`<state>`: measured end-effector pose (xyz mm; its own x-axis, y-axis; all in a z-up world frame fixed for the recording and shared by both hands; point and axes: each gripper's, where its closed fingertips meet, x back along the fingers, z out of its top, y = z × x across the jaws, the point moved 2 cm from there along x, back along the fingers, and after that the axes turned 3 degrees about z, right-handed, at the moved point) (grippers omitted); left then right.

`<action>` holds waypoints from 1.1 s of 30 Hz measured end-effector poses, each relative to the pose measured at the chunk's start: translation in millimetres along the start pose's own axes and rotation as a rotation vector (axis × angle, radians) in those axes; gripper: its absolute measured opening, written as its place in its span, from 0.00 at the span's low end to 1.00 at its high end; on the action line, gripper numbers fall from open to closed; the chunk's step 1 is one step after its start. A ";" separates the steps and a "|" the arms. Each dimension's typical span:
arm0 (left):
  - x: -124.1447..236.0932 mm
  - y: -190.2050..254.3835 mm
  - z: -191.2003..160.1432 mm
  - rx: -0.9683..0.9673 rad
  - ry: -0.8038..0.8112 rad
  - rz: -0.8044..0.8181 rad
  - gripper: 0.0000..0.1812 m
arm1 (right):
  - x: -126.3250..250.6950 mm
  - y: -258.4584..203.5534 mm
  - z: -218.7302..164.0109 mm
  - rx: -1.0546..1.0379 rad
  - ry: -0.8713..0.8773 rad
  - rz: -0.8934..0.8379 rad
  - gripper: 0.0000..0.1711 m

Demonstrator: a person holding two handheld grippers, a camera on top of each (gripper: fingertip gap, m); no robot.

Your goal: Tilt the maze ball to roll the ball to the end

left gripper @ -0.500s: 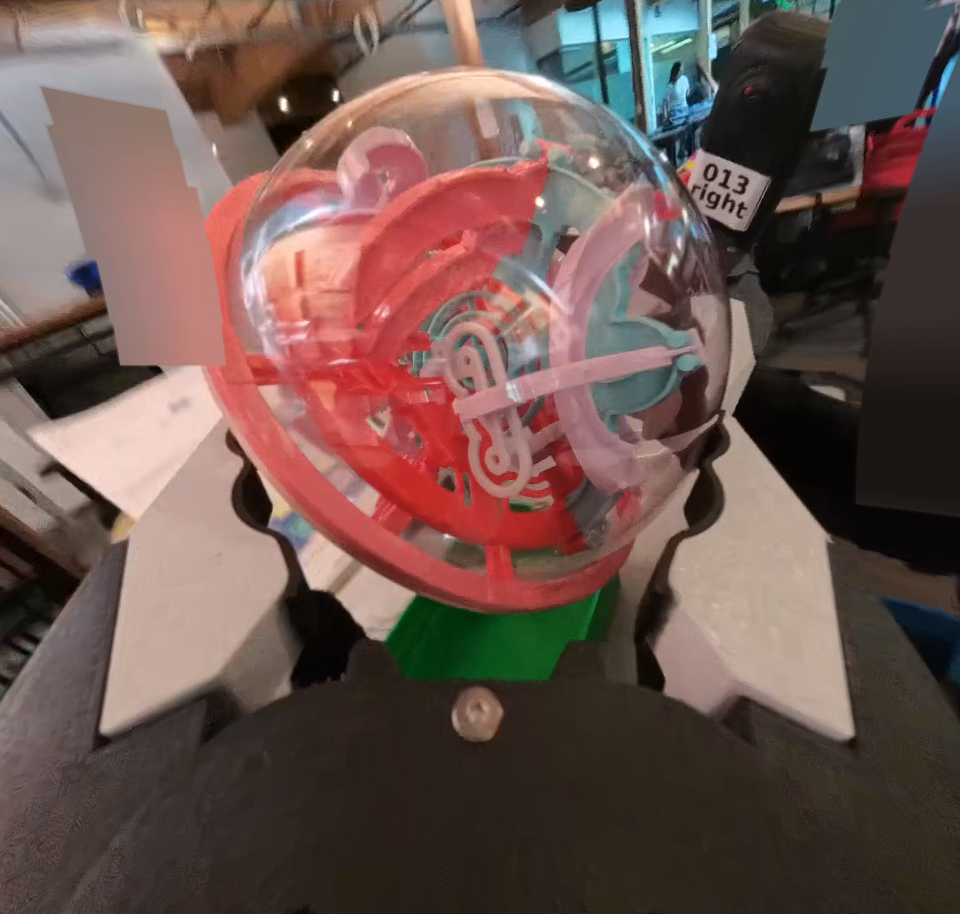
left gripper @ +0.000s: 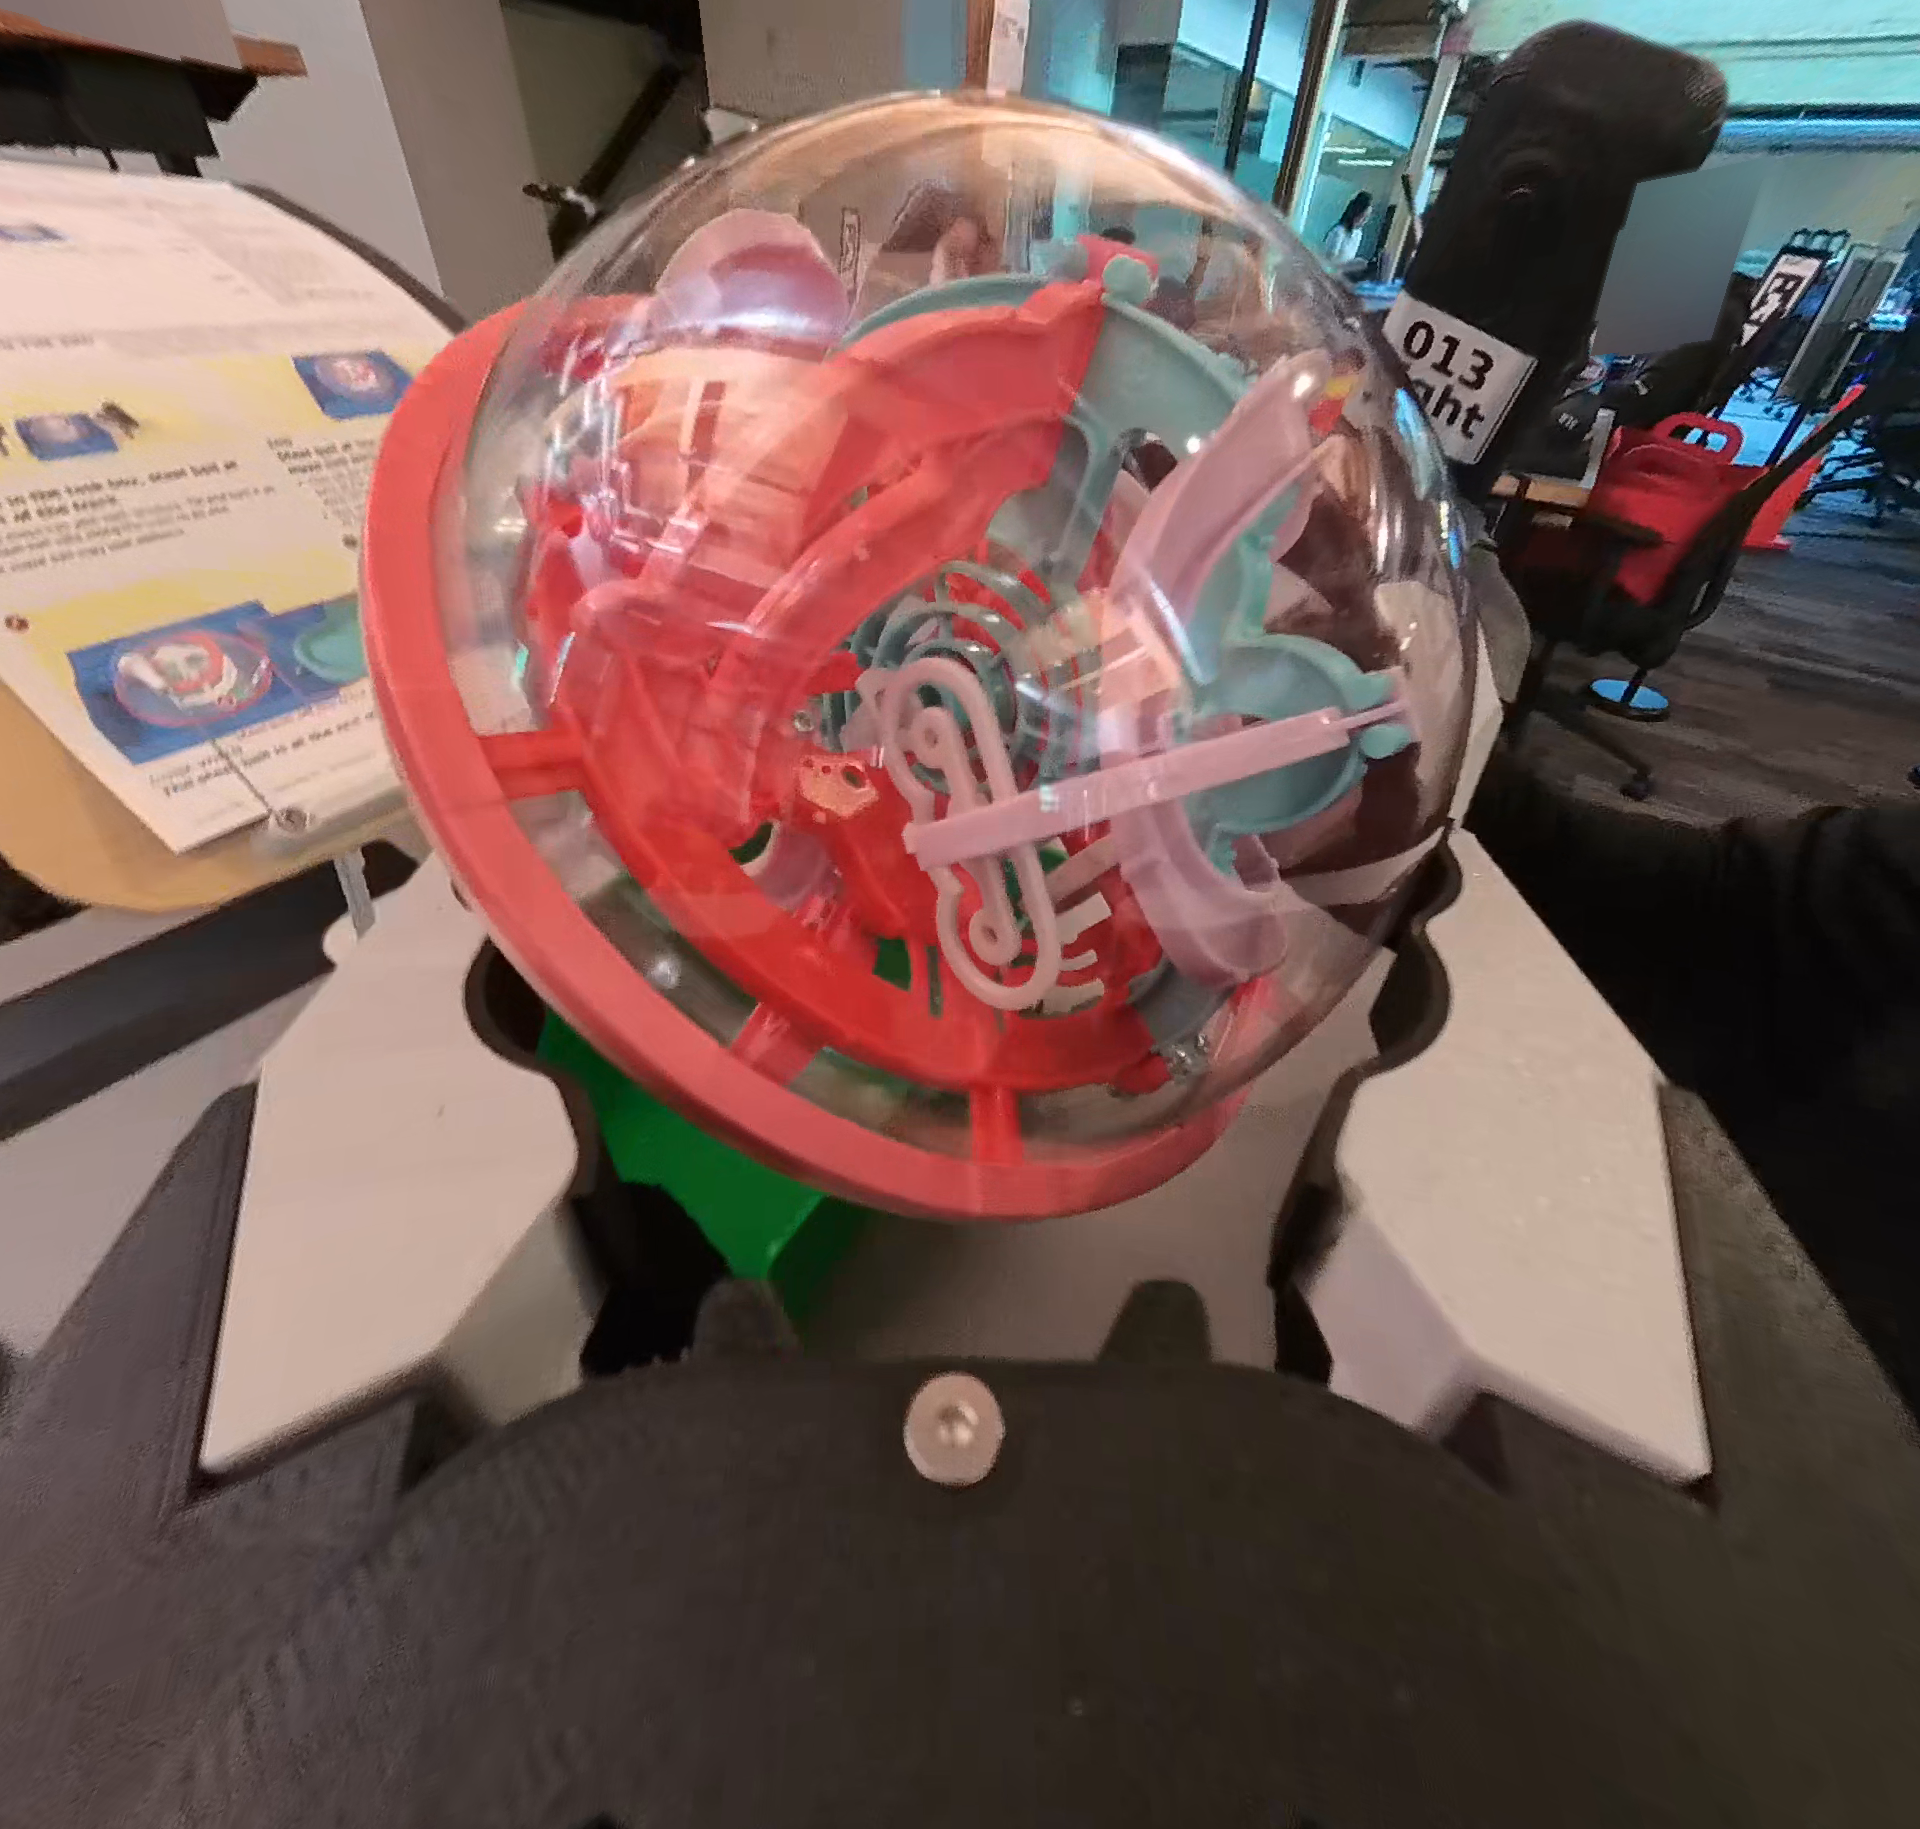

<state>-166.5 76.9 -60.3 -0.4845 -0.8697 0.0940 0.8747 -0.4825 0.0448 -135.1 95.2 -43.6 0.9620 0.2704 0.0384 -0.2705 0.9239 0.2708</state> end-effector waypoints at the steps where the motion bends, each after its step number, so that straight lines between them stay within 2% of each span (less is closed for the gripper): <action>1: 5.5 -0.3 -5.3 0.015 -0.010 -0.001 0.88 | -4.4 -5.3 -4.3 -0.025 -0.001 -0.001 0.91; 5: 32.5 -0.8 -43.1 0.061 -0.114 0.016 0.88 | -25.7 -34.5 -35.3 -0.103 -0.050 0.022 0.91; 11: 66.1 -4.5 -128.5 0.137 -0.261 0.051 0.87 | -56.1 -78.6 -107.9 -0.192 -0.185 0.086 0.92; 17: 73.3 -11.4 -208.0 0.195 -0.456 0.045 0.87 | -66.6 -102.2 -184.5 -0.262 -0.387 0.131 0.92; 21: 75.6 -20.1 -248.2 0.203 -0.590 0.024 0.88 | -71.9 -112.4 -227.3 -0.350 -0.492 0.151 0.91; 28: 81.6 -35.6 -248.5 0.160 -0.578 -0.029 0.87 | -69.6 -114.9 -235.5 -0.440 -0.557 0.276 0.86; 33: 93.0 -40.2 -246.1 0.108 -0.589 -0.104 0.88 | -65.9 -120.9 -239.5 -0.425 -0.624 0.335 0.75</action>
<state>-248.3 -10.2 -298.1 -0.5094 -0.5997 0.6172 0.8337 -0.5215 0.1814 -174.8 30.7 -309.3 0.6382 0.4650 0.6135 -0.4176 0.8786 -0.2316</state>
